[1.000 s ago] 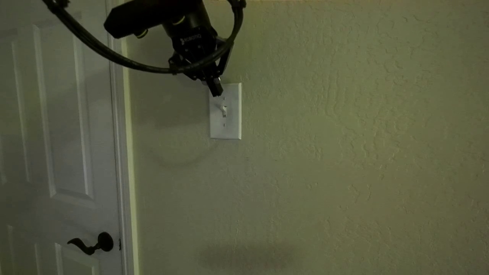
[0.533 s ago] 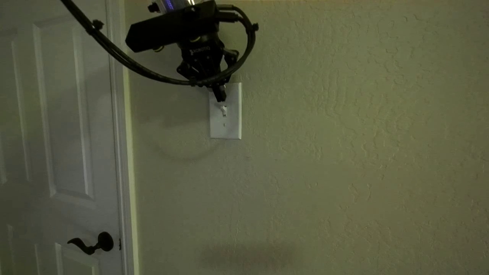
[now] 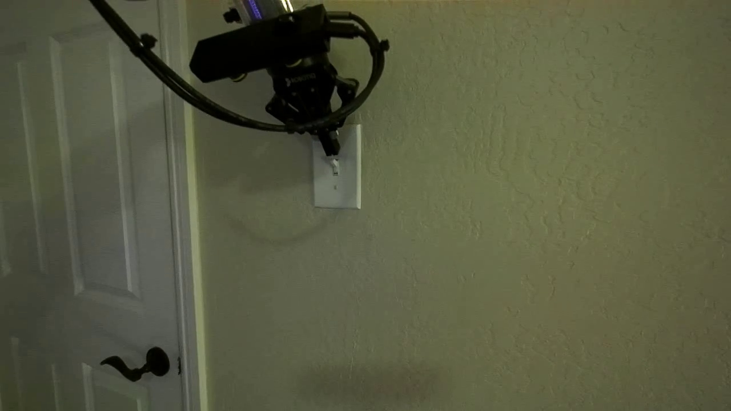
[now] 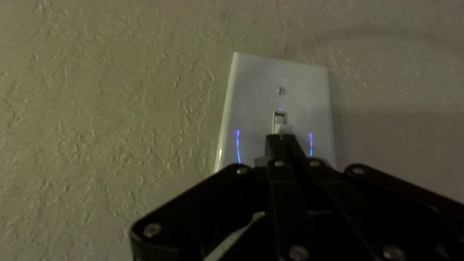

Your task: Turn off the light switch

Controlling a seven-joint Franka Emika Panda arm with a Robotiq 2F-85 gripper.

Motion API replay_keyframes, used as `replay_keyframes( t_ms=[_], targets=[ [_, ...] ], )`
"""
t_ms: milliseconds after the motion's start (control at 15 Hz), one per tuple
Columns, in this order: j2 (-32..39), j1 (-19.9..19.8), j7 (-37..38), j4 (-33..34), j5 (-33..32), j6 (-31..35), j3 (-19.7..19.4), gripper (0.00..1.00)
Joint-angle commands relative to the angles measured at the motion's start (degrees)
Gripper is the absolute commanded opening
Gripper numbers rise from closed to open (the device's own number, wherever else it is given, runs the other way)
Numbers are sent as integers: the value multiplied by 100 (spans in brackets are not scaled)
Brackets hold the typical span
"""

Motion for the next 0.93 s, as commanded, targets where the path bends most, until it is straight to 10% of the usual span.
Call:
replay_keyframes(
  t_ms=[0, 867],
  targets=[
    [18, -136, -199, -136, 216, 98, 99, 6],
    [-112, -132, -28, -385, 62, -9, 105, 6]
  ],
)
